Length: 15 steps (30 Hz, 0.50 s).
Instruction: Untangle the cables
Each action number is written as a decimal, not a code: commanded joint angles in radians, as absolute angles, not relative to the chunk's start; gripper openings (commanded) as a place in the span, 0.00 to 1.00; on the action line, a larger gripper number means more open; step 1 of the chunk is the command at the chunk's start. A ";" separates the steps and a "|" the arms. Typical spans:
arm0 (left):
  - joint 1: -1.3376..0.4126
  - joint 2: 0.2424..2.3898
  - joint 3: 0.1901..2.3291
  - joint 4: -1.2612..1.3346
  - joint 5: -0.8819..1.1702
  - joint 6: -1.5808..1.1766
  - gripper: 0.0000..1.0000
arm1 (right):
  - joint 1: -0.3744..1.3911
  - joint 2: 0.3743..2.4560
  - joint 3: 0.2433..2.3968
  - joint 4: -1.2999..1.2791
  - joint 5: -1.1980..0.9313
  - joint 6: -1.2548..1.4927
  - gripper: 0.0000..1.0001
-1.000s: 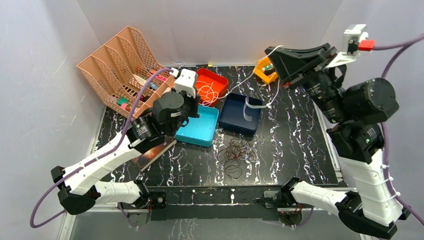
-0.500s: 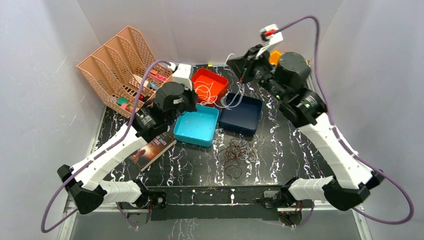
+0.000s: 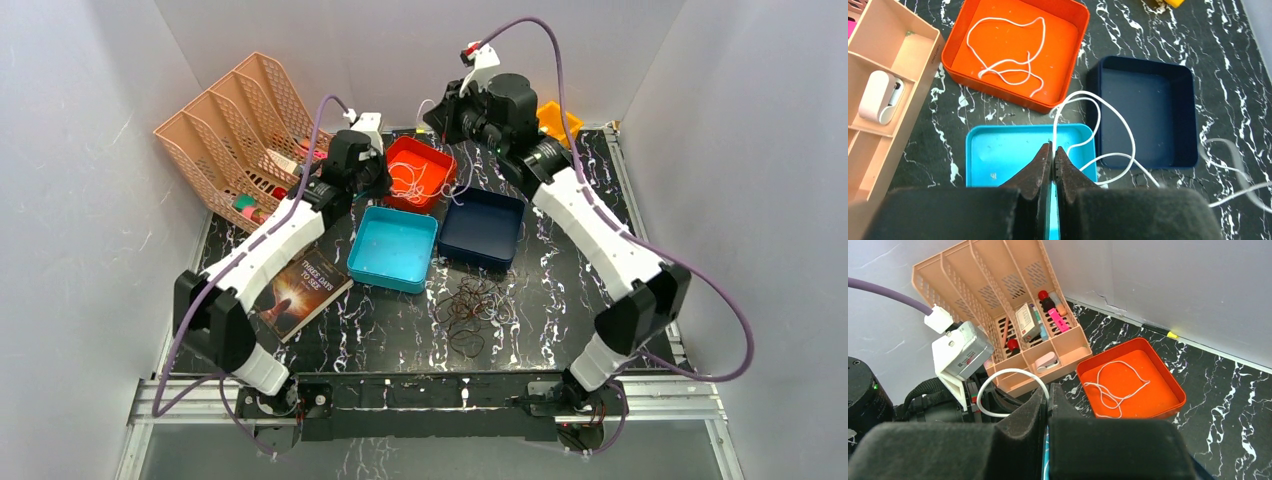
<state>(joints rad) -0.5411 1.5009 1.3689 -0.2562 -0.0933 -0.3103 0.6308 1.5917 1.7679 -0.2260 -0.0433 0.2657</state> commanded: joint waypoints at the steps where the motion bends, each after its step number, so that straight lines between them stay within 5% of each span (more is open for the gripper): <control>1: -0.472 1.575 1.453 -0.182 0.026 -0.306 0.00 | 0.558 1.676 1.857 -0.093 -0.163 0.303 0.00; 15: -0.356 1.935 1.697 -0.132 0.171 -0.305 0.00 | 0.452 2.116 2.205 -0.028 -0.452 0.367 0.00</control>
<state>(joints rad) -0.3870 1.8854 1.6215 -0.1539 0.0978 -0.3019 0.4484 2.0689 2.0918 -0.1005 -0.3649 0.3458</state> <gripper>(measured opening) 0.012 0.076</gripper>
